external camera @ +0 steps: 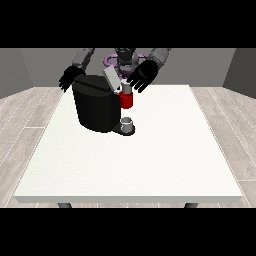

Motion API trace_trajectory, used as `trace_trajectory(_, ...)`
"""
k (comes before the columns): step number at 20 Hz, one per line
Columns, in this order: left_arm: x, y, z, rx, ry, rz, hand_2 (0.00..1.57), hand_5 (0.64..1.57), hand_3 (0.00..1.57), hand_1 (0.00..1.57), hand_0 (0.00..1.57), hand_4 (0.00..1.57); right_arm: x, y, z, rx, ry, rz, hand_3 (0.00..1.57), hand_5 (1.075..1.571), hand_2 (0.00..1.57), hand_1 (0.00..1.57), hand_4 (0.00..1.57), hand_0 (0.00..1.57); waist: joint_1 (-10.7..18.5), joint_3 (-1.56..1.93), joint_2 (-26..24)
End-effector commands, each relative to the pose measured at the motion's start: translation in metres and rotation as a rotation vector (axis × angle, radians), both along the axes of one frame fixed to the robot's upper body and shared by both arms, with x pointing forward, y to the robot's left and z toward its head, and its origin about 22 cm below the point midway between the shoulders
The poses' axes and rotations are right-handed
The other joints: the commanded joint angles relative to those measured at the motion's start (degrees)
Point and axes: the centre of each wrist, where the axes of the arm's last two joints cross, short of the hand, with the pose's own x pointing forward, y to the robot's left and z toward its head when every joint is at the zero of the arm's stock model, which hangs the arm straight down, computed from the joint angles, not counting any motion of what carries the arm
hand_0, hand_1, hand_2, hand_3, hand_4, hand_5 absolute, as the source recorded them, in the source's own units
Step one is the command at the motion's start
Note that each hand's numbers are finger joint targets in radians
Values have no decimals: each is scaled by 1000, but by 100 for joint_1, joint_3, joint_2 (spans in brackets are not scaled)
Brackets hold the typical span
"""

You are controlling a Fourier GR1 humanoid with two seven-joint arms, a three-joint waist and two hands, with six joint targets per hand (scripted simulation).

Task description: Insert the coffee pod into the coffee machine and close the lid

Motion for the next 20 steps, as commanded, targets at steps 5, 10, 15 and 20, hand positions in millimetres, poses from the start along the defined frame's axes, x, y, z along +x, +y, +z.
trace_trajectory(5, 1, -7, -5, 23, 9, 1, 1272, 1571, 1200, 1203, 1203, 500, 5, -14, 13, 33, -10, 14, 0, 1571, 0, 0, 513, 0, -49, 0, -46)
trace_trajectory(10, 2, 4, -3, 18, 14, 16, 1244, 1571, 1185, 1160, 1160, 506, -8, 14, 1, 35, 1, 1, 0, 1571, 0, 0, 481, 0, -89, -1, 25)
trace_trajectory(15, 3, -18, -14, 37, 45, -41, 1275, 1571, 1199, 1221, 1221, 488, 4, -8, 2, 31, -16, -27, 0, 1571, 0, 0, 457, 0, 170, 1, 0)
trace_trajectory(20, 4, -8, -14, -1, 44, 14, 1266, 1571, 1167, 1220, 1220, 481, 3, -16, 8, 19, -26, 5, 0, 1571, 0, 0, 415, 0, -94, 0, 174)
